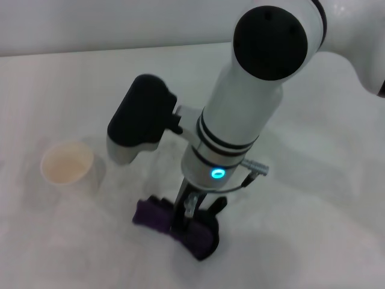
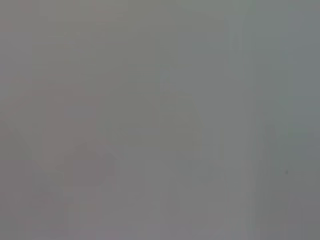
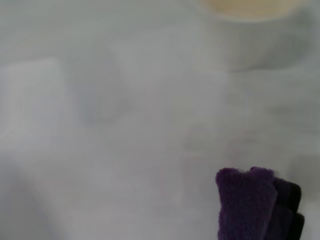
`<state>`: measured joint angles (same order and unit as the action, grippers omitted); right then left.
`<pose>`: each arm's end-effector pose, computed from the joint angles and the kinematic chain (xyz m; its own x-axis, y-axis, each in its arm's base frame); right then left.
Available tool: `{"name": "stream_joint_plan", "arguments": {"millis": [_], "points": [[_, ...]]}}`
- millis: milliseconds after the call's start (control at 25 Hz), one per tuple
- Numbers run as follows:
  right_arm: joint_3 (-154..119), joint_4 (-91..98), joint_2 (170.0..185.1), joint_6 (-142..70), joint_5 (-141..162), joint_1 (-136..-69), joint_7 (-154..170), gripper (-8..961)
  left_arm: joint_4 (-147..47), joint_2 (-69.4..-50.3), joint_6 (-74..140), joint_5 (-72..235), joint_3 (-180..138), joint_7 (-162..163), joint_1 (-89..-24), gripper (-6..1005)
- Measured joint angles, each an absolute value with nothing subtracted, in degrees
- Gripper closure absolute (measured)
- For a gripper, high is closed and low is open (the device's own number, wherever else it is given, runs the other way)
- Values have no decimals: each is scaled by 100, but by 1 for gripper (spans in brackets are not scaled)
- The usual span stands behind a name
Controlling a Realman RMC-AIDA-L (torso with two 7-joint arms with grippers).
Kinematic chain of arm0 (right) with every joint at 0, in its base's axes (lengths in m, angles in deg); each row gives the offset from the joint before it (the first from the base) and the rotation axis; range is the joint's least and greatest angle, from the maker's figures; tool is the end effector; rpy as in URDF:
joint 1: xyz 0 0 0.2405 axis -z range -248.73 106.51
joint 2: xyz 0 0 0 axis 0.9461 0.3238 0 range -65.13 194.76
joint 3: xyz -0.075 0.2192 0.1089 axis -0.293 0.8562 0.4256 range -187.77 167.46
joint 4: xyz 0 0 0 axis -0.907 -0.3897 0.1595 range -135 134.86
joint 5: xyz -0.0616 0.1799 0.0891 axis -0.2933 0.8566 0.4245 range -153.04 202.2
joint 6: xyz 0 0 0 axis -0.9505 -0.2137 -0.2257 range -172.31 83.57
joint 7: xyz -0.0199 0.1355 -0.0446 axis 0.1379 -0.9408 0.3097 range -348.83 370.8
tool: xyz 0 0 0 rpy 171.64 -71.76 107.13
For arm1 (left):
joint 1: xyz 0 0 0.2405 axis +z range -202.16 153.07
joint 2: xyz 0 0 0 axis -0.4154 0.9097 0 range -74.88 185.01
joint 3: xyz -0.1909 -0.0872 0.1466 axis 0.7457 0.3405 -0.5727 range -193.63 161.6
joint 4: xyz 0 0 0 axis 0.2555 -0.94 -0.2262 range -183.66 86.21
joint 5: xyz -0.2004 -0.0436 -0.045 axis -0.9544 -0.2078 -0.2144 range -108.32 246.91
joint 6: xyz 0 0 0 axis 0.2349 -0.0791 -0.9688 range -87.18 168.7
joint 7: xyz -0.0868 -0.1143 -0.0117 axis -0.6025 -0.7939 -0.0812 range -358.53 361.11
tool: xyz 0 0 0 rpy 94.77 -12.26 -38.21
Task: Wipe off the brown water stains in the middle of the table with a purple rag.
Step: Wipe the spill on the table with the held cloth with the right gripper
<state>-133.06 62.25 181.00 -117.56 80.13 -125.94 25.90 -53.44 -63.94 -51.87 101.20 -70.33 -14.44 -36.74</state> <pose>0.1008 0.3079 -0.1311 0.7840 -0.4120 0.4643 -0.3736 -0.9105 -0.1771 -0.3594 0.2381 0.0395 0.6951 -0.2796 0.6623 0.6627 -0.1080 -0.7411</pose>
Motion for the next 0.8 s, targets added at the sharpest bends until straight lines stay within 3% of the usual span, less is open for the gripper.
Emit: {"name": "stream_joint_plan", "arguments": {"millis": [320, 800], "points": [[-13317, 6197, 18102, -11700, 8158, -12545, 2855, 856, -5321, -6394, -5188, 10120, -7033, -1444, -3731, 107], [-11848, 6187, 18062, -12191, 6022, -12094, 2371, 844, -5303, -6394, -5180, 10114, -7027, -1444, -3706, 107]]}}
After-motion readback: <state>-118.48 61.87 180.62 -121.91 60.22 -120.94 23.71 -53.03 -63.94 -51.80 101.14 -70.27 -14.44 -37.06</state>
